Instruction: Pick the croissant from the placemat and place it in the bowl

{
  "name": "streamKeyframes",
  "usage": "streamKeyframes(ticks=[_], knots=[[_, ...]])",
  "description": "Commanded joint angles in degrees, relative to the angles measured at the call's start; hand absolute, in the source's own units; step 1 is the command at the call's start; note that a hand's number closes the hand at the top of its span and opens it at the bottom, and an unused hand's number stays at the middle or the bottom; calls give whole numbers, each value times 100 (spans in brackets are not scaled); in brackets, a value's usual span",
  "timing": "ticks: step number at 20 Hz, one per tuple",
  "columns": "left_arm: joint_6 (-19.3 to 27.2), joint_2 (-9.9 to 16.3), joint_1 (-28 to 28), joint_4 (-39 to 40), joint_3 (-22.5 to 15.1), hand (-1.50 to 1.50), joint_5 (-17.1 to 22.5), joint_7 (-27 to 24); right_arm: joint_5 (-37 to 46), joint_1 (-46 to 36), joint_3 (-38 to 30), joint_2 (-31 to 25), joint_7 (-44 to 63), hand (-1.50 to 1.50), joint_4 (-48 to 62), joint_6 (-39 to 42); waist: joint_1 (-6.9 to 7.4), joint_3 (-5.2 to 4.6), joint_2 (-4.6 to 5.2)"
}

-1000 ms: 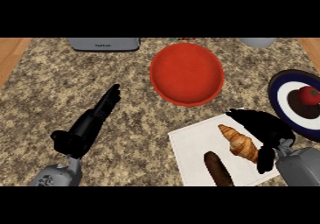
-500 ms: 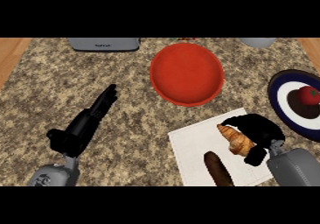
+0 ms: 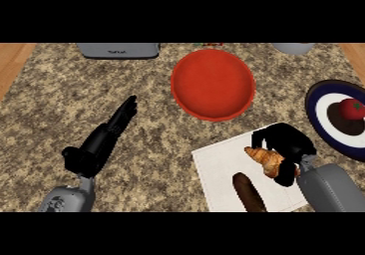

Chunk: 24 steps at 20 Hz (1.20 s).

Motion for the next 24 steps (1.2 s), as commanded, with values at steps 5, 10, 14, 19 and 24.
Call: streamKeyframes(ticks=[5, 10, 14, 19, 24], knots=[[-5, -182, -143, -96, -255, 0, -117, 192, 283, -1012, 1304, 1971, 2232, 150, 352, -391, 342, 18, 55], [-171, -166, -149, 6, -152, 0, 79, 96, -327, -1926, 2254, 2009, 3713, 150, 679, -1136, 420, 13, 62], [-153, -181, -362, 82, -119, 0, 39, 147, -148, -2432, 2697, 2019, 4710, 150, 635, -1963, 321, 12, 46], [-165, -108, -67, 55, -162, 0, -48, 26, -285, -3270, 2681, 2023, 5389, 150, 241, -3031, 360, 12, 34], [-39, -265, -212, -201, -260, 0, -70, 432, -686, -3889, 2384, 2024, 5779, 150, -44, -3943, 276, 15, 20]])
